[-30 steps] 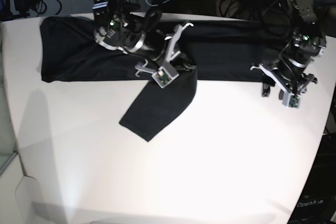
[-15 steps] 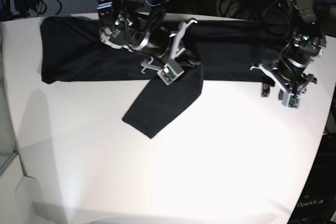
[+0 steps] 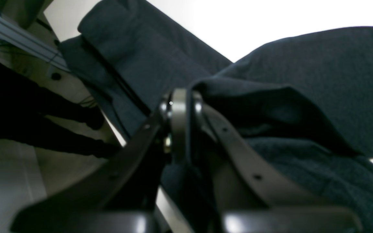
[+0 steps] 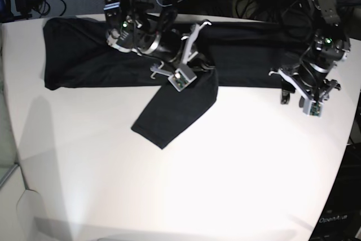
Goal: Fold the T-shirt properly
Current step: 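Lift the sleeve with the right gripper and lay it across the strip, then release the sleeve with the right gripper and bring the left gripper to the cuff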
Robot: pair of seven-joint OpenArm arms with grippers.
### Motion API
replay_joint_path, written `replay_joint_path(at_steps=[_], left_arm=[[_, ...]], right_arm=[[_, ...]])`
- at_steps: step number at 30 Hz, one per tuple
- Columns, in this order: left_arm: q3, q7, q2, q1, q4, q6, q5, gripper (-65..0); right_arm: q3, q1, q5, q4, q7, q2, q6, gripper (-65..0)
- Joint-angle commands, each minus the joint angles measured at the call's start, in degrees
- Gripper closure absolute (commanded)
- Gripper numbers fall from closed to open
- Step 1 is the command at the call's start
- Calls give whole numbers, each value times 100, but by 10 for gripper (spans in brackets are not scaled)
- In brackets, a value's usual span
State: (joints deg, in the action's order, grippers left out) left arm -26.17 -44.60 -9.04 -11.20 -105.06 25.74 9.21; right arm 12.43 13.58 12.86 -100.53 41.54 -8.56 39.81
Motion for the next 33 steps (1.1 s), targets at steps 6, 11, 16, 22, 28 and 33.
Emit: replay_joint_path(at_steps=[6,11,16,22,28,33], left_arm=[[-16,139,-59,70,-127,-2,59,-293],[-24,139,-59,70,-127,-2,59,-293],[-24,148,-59,105,-145,-2,59,-293],[20,113,-6,641,-224,-2,68,-295],[1154,-327,3,1450,-180,-11,59,-295],[2683,-362,11,2276,75,-90,6,-296]], right_arm=[[10,-35,116,-79,44,-44,19,-231],[54,-79,107,-88,26,-44,19,-295],[-104,-361,90,-114,44,122,19,-295],[-887,-774,90,-105,369,895,19,-297],[-1994,-941,116,-123,932,1766,19,-297],[-3084,-721,133,-132,949,2267,19,-297]])
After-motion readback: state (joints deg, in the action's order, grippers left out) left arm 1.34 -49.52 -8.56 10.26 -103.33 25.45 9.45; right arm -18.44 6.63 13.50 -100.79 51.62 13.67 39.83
